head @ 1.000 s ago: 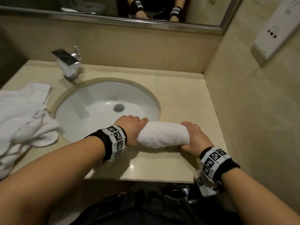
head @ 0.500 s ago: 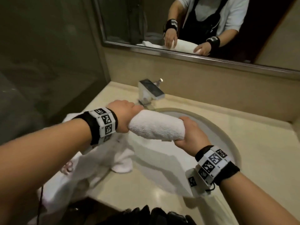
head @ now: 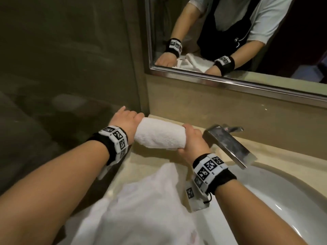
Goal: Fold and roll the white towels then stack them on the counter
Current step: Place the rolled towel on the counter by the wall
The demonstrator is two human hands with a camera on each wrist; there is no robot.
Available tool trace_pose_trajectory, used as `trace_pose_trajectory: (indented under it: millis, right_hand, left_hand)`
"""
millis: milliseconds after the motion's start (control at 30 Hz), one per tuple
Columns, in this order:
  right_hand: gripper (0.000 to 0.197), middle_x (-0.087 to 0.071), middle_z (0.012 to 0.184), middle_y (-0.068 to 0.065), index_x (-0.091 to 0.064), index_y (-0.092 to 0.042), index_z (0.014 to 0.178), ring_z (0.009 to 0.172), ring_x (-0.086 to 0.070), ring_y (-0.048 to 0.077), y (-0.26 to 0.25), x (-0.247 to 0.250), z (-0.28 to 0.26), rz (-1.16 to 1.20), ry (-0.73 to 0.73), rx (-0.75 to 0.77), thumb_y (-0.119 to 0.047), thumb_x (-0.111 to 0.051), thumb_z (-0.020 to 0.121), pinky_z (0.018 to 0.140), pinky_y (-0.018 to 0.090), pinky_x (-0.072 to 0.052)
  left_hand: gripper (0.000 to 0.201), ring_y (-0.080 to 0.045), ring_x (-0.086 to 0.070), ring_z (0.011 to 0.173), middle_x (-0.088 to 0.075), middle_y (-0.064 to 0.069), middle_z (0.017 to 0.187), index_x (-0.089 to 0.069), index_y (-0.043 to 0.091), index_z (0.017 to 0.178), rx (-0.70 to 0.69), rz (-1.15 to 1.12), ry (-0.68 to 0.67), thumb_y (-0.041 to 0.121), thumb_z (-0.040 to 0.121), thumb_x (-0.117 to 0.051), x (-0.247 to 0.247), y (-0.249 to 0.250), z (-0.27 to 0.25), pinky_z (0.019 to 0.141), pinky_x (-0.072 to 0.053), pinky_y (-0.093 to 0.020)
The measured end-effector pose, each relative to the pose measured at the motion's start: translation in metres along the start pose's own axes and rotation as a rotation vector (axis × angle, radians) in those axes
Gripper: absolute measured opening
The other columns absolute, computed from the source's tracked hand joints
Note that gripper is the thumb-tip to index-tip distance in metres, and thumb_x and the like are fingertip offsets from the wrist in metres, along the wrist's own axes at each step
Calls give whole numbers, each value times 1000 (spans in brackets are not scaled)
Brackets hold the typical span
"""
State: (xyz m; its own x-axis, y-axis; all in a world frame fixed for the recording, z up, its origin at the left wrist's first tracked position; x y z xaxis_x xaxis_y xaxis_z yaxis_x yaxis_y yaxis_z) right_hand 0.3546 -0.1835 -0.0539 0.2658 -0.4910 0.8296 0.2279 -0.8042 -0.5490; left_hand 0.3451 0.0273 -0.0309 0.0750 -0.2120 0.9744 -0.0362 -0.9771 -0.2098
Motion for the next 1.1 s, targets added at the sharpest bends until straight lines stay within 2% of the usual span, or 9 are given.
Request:
trace_pose_trajectory:
  millis: [167, 333, 567, 700, 800, 900, 967, 1033, 1100]
  right_hand:
    - [64, -44, 118, 13, -33, -23, 128, 98, -58, 33, 4, -17, 58, -27, 17, -71, -12, -66, 74, 86, 38, -49]
    - [65, -40, 122, 16, -31, -22, 132, 92, -57, 35, 23, -28, 100, -31, 79, -161, -9, -63, 76, 74, 31, -44]
    - [72, -31, 133, 17, -29, -26, 136, 102, -53, 37, 27, -40, 107, 15, 142, -173, -2, -61, 76, 86, 38, -47]
    - [75, -17, 143, 17, -21, -24, 139, 128, -32, 37, 16, -29, 88, -4, 98, -206, -10, -63, 77, 106, 39, -34]
    - [71, -12, 149, 14, -25, -23, 138, 139, -15, 30, -13, -12, 57, -39, 64, -28, -23, -65, 80, 115, 41, -22]
    - [56, -36, 139, 6, -39, -23, 131, 128, -36, 22, -42, -2, 1, -30, -105, 312, -45, -57, 83, 108, 37, -32]
    - [66, -45, 134, 1, -38, -27, 130, 121, -44, 18, -51, -14, -49, -59, -347, 488, -63, -51, 76, 102, 36, -38]
    - [76, -49, 131, 0, -33, -29, 132, 116, -48, 19, -50, -36, -92, -184, -519, 541, -69, -52, 70, 98, 37, -41]
    - [62, -52, 127, 2, -35, -26, 130, 112, -51, 23, -44, -54, -111, -285, -542, 463, -54, -56, 79, 95, 35, -43]
  left_hand:
    - [55, -23, -47, 120, -54, -5, 123, -38, 17, 129, 60, -25, 19, 24, 77, -55, -30, -13, 56, 118, -12, -39]
    - [61, -29, -42, 123, -47, -11, 131, -30, 10, 136, 78, 18, 1, 23, 80, -54, -47, -3, 101, 119, -7, -41]
    - [69, -32, -34, 129, -40, -15, 135, -25, 9, 137, 119, 18, 3, 18, 76, -56, -55, 1, 103, 119, -7, -41]
    - [70, -33, -16, 141, -25, -18, 147, -15, 10, 143, 116, -4, -45, 17, 82, -49, -45, 2, 84, 119, -1, -42]
    - [78, -30, -12, 142, -21, -14, 149, -16, 13, 144, 98, -131, -69, 18, 78, -57, -28, 6, 57, 119, -3, -40]
    - [60, -28, -28, 136, -35, -9, 143, -35, 19, 136, 130, -320, -80, 28, 82, -58, -2, 8, 13, 113, -22, -37]
    - [50, -28, -40, 127, -45, -8, 136, -45, 21, 129, 128, -378, -107, 37, 84, -57, 10, 11, -26, 105, -34, -35]
    - [45, -26, -48, 119, -52, -5, 129, -50, 22, 124, 109, -419, -122, 43, 85, -55, 17, 17, -71, 97, -37, -29]
    - [47, -22, -53, 112, -56, -1, 124, -50, 23, 123, 105, -423, -199, 49, 84, -54, 13, 24, -114, 89, -39, -26]
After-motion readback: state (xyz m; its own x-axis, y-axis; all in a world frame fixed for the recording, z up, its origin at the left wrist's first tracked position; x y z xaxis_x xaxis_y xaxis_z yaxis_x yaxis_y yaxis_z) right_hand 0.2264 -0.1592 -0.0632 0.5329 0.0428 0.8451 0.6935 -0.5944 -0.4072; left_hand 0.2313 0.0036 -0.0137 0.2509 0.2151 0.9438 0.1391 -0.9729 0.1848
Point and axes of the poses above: each hand's wrist, its own z-axis towards the middle knuckle, its own x-axis out of the back of the hand, y = z × x, the point moved 5 cm from there along z, towards the middle knuckle
